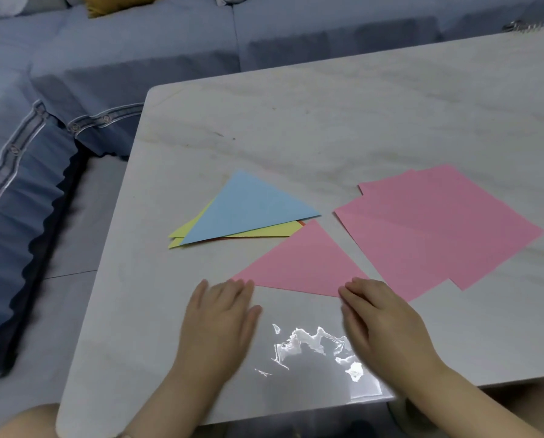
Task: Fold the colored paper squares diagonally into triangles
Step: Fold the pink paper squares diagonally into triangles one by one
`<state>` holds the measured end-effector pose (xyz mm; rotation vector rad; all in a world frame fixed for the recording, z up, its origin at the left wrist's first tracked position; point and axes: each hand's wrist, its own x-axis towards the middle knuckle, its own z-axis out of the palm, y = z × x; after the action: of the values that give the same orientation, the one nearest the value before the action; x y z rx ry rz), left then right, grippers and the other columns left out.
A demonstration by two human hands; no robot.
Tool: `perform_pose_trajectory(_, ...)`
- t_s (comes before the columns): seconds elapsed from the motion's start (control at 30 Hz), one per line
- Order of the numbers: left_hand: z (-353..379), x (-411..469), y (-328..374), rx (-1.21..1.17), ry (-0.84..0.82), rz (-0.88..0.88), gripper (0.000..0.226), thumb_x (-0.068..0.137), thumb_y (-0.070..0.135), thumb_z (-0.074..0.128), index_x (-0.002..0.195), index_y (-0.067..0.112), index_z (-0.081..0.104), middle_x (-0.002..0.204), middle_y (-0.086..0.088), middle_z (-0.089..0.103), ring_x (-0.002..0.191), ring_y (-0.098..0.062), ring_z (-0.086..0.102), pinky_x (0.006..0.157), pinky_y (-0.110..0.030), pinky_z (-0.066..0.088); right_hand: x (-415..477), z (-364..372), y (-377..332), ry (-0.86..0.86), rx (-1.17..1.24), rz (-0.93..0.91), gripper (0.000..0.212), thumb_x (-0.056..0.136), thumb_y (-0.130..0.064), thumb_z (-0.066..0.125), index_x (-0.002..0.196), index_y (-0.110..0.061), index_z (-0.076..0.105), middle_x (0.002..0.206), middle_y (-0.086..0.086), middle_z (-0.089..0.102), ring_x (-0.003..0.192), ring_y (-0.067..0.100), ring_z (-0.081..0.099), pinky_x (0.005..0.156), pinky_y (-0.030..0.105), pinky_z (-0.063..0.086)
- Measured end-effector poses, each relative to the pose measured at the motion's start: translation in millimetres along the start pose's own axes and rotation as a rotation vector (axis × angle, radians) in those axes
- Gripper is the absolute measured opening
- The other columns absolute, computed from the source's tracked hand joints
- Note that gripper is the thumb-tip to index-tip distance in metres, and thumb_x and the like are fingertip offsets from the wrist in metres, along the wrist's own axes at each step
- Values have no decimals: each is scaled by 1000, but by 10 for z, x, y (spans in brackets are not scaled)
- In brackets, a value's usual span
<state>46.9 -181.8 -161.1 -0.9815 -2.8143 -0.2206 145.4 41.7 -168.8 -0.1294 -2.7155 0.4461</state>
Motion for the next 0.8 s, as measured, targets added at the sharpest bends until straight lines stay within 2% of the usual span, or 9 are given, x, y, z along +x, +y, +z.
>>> perform_pose_trajectory(0.17,-112,-21,-165,111,-10,-138,43,86,35,35,98,15,71,95,-1,69,95,-24,63,95,-44,28,10,-9,-16,7,-4,4,21,75,-12,61,92,-6,71,89,3,67,84,23,65,65,26,51)
perform_pose_trajectory(0.23,-159,3,-96,122,-38,-194,43,84,35,36,92,12,71,92,-3,68,95,-28,63,92,-46,32,14,-15,-18,3,1,2,21,75,-13,61,92,-6,71,89,3,68,84,23,64,66,26,51)
perform_pose_trajectory(0.3,-187,50,-25,72,-57,-248,42,83,34,36,81,9,70,86,-6,67,86,-30,63,85,-44,42,20,-26,-23,0,5,4,20,75,-12,62,91,-6,72,87,3,68,82,23,65,65,27,52)
perform_pose_trajectory(0.4,-233,222,65,-62,-59,-309,34,84,33,42,83,8,64,83,-8,64,73,-31,60,70,-36,46,33,-29,-34,11,18,24,15,72,-5,71,86,-7,72,82,3,67,77,24,64,58,29,53)
perform_pose_trajectory(0.53,-408,559,228,-224,-10,-531,17,84,28,53,92,13,51,90,-3,61,84,-30,55,71,-34,37,43,-16,-31,25,36,27,17,69,-2,72,86,-6,72,80,3,67,75,26,64,54,30,52)
perform_pose_trajectory(0.63,-535,702,240,-402,52,-622,31,84,23,50,114,18,44,104,4,57,92,-28,57,77,-34,40,39,-6,-32,27,45,34,21,66,-1,75,86,-6,72,80,3,67,74,26,65,54,29,52)
perform_pose_trajectory(0.67,-546,742,220,-477,28,-640,29,86,25,47,114,20,45,103,4,59,91,-28,58,78,-34,42,39,-5,-33,29,45,36,20,67,-2,74,86,-6,72,81,3,67,74,26,65,54,29,52)
perform_pose_trajectory(0.73,-544,818,184,-622,-98,-679,26,90,37,40,101,18,54,94,-1,66,86,-29,63,79,-37,46,37,-8,-36,25,45,37,16,72,-5,68,87,-7,72,81,3,67,75,26,65,55,28,52)
perform_pose_trajectory(0.8,-542,910,171,-828,-159,-749,43,91,46,32,85,12,58,74,-7,70,71,-29,68,78,-42,52,38,-14,-33,15,47,39,16,72,-7,66,87,-7,72,81,2,66,76,25,65,55,29,52)
